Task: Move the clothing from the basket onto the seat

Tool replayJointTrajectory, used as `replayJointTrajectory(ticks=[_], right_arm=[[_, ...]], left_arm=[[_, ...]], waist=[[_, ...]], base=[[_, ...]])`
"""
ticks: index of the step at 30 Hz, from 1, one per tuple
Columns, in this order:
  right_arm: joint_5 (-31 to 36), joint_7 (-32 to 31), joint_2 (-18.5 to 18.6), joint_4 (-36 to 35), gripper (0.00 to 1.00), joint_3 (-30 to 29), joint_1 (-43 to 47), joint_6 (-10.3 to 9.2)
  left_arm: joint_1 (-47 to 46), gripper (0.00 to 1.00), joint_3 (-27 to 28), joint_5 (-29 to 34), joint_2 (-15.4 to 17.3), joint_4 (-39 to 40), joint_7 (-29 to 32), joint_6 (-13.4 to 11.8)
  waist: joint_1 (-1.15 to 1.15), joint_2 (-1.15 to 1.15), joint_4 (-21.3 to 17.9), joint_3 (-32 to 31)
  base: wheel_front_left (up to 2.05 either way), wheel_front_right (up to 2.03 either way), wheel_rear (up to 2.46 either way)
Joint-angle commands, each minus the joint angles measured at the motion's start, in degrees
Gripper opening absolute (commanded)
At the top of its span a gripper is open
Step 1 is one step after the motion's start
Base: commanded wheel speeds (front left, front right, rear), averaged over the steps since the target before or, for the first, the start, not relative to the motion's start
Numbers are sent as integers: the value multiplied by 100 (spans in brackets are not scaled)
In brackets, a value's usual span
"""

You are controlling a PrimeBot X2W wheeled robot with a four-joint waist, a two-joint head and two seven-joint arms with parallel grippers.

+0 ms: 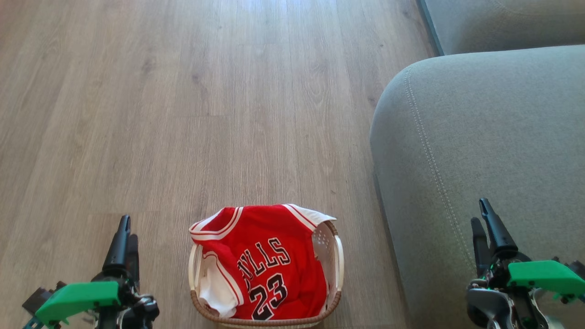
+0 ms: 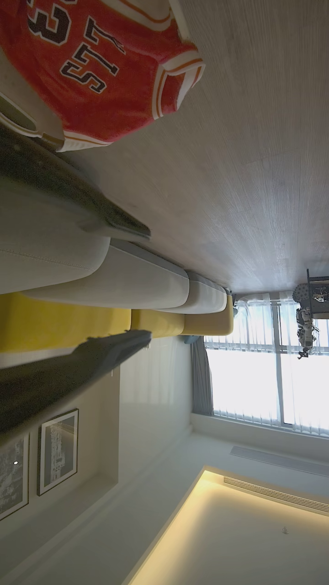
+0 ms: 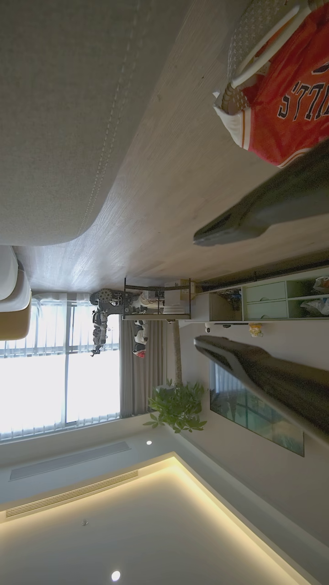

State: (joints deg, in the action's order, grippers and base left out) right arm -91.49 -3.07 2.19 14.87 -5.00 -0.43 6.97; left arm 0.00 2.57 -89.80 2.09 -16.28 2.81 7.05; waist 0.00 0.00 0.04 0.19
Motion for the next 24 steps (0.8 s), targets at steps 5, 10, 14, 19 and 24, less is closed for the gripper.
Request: replayJointTrajectory(ticks=[5, 10, 14, 19, 24], right_arm=[[239, 134, 120, -368, 100, 131, -188, 13], [494, 221, 158, -467, 100, 211, -183, 15], [737, 289, 183, -565, 100, 281, -186, 16], [1119, 375, 230, -664, 100, 384, -182, 18], [1618, 460, 261, -747, 100, 443, -175, 20]], left_arm=[[-298, 100, 6, 320, 83, 341, -135, 10], [-298, 100, 16, 727, 86, 430, -220, 12], [-295, 100, -4, 1074, 77, 502, -287, 13], [-283, 100, -30, 1618, 82, 588, -371, 15], [-270, 100, -49, 2126, 72, 680, -455, 17]], waist=[[0, 0, 0, 2], [0, 0, -5, 3], [0, 0, -8, 5], [0, 0, -8, 5], [0, 0, -5, 5]], base=[[0, 0, 0], [0, 0, 0], [0, 0, 0], [0, 0, 0], [0, 0, 0]])
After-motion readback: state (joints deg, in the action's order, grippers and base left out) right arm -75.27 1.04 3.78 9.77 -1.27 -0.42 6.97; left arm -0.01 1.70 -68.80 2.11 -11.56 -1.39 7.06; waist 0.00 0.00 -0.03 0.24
